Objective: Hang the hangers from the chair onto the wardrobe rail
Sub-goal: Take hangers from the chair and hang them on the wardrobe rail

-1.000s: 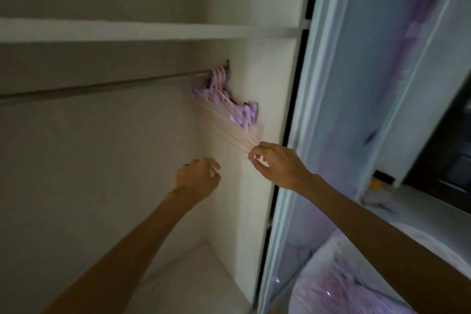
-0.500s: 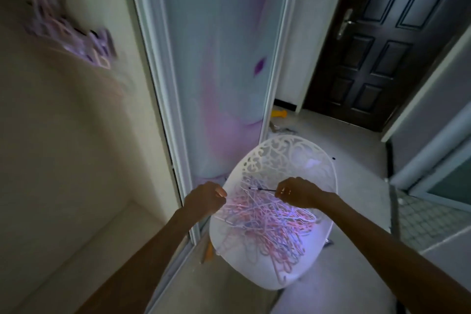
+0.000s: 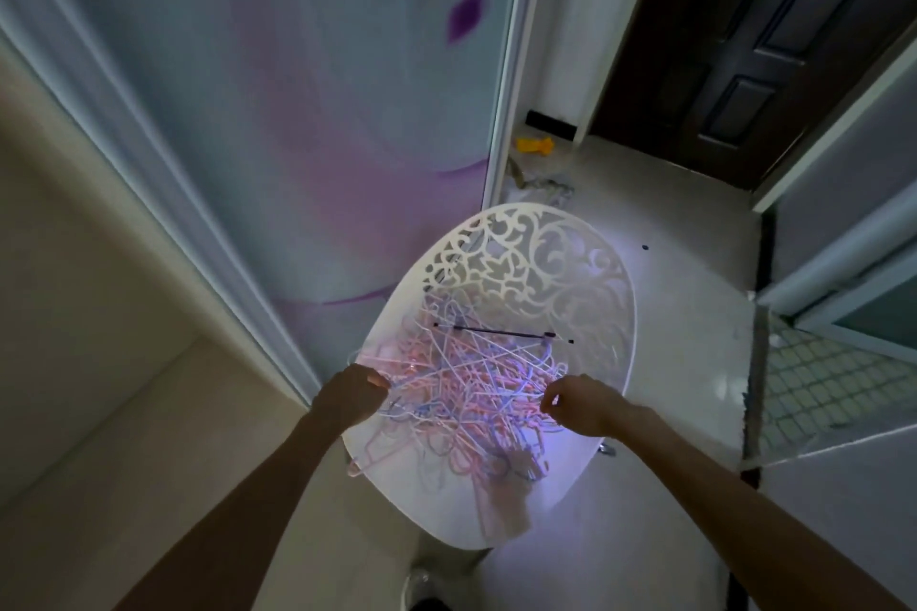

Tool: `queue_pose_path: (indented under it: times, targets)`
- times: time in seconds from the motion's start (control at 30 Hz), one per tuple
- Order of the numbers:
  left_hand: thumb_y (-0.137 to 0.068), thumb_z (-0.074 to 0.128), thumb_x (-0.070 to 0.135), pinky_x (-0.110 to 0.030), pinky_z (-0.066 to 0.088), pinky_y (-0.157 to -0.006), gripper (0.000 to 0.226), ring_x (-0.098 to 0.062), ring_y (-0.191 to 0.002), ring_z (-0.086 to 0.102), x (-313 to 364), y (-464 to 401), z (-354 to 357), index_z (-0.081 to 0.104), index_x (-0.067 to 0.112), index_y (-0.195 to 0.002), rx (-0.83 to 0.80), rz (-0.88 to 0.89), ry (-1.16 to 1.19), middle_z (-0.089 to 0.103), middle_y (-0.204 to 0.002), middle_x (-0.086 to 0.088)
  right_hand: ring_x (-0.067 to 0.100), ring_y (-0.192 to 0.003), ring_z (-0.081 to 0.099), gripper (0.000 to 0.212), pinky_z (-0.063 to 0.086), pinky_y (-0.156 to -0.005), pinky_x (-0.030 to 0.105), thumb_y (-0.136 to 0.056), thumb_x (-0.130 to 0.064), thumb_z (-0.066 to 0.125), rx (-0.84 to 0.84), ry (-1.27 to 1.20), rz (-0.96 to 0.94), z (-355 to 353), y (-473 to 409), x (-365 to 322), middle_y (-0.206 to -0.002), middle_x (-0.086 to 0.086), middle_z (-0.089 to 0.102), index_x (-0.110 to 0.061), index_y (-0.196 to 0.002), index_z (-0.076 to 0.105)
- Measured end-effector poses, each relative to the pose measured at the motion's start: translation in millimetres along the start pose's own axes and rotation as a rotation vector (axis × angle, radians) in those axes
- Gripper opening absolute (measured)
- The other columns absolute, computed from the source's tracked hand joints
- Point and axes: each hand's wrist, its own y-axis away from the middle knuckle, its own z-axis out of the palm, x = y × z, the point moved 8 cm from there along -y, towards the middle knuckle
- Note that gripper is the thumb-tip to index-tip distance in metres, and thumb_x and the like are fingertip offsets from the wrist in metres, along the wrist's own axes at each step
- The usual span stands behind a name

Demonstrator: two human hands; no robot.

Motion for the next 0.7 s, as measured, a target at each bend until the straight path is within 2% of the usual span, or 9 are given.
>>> queue_pose_path:
  times: [0.1,0.17,0.27,0.33,0.4,0.43,0.57,0.63,0.7]
  targets:
    - [-0.092,0.05,0.015,-0.022,0.045,-0.086,0.03,-0.021,-0.099,0.061,-8,-50,15,0.065,0.008,-0.117,-0.01,-0.04,0.015,0.064,-0.115,-0.011,0.024,-0.115,0.055,0.027,0.042,-0.091,0.028,-0.094,-0.024,0.044,0.009,0.017,0.001,10,-48,9,-0.124,0.002,0.061,-0.022,-0.11,0.065]
    - [-0.092,0.049,0.012,-0.013,0.039,-0.069,0.03,-0.008,-0.073,0.051,-12,-80,32,0.064,0.008,-0.118,-0.039,-0.025,-0.01,0.06,-0.09,-0.001,0.026,-0.119,0.053,0.027,0.041,-0.093,0.029,-0.094,-0.023,0.043,0.013,0.056,0.001,17,-78,14,-0.128,0.003,0.058,-0.022,-0.114,0.062]
    - [-0.091,0.048,0.006,-0.009,0.036,-0.056,0.027,0.003,-0.06,0.045,-8,-118,46,0.068,0.009,-0.108,0.005,0.038,-0.049,0.049,-0.072,0.012,0.028,-0.121,0.051,0.031,0.042,-0.094,0.033,-0.094,-0.023,0.044,0.058,0.09,0.032,23,-124,27,-0.131,0.008,0.055,-0.021,-0.122,0.055]
    - [-0.088,0.048,0.005,-0.017,0.053,-0.064,0.026,-0.011,-0.075,0.068,-6,-143,64,0.07,0.008,-0.101,-0.009,0.111,-0.013,0.069,-0.091,-0.002,0.029,-0.124,0.047,0.035,0.041,-0.096,0.037,-0.094,-0.022,0.044,0.109,0.131,0.044,23,-155,33,-0.133,0.011,0.051,-0.017,-0.129,0.049]
    - [-0.092,0.05,0.014,-0.026,0.045,-0.097,0.036,-0.021,-0.119,0.058,-9,-161,80,0.056,0.013,-0.128,-0.028,0.095,-0.144,0.057,-0.133,-0.009,0.029,-0.125,0.045,0.039,0.039,-0.099,0.037,-0.093,-0.021,0.043,0.169,0.195,0.034,23,-184,37,-0.133,0.011,0.049,-0.014,-0.132,0.044]
    - [-0.093,0.051,0.02,-0.029,0.038,-0.104,0.045,-0.023,-0.129,0.049,-16,-170,94,0.045,0.016,-0.138,-0.077,0.059,-0.207,0.048,-0.142,-0.007,0.029,-0.125,0.044,0.041,0.037,-0.099,0.037,-0.092,-0.019,0.043,0.182,0.226,0.026,26,-199,39,-0.133,0.012,0.049,-0.013,-0.133,0.042]
    - [-0.093,0.048,0.037,-0.031,0.033,-0.109,0.057,-0.022,-0.134,0.041,-29,-197,132,0.031,0.021,-0.145,-0.103,0.06,-0.294,0.039,-0.149,-0.004,0.028,-0.128,0.04,0.053,0.026,-0.108,0.039,-0.09,-0.019,0.047,0.186,0.31,0.023,44,-252,44,-0.135,0.01,0.045,-0.013,-0.14,0.03]
    - [-0.084,0.034,0.057,-0.026,0.034,-0.106,0.065,-0.018,-0.129,0.048,-31,-198,142,0.037,0.027,-0.141,-0.065,0.099,-0.413,0.047,-0.143,0.001,0.026,-0.129,0.04,0.057,0.016,-0.114,0.044,-0.09,-0.022,0.048,0.169,0.38,0.027,54,-271,48,-0.135,0.008,0.046,-0.015,-0.142,0.025]
    - [-0.075,0.029,0.062,-0.025,0.038,-0.098,0.07,-0.019,-0.117,0.059,-32,-199,144,0.048,0.028,-0.134,0.06,0.171,-0.471,0.061,-0.129,0.002,0.026,-0.125,0.044,0.055,0.015,-0.115,0.045,-0.089,-0.023,0.051,0.165,0.462,-0.009,62,-284,50,-0.13,0.006,0.051,-0.019,-0.139,0.029]
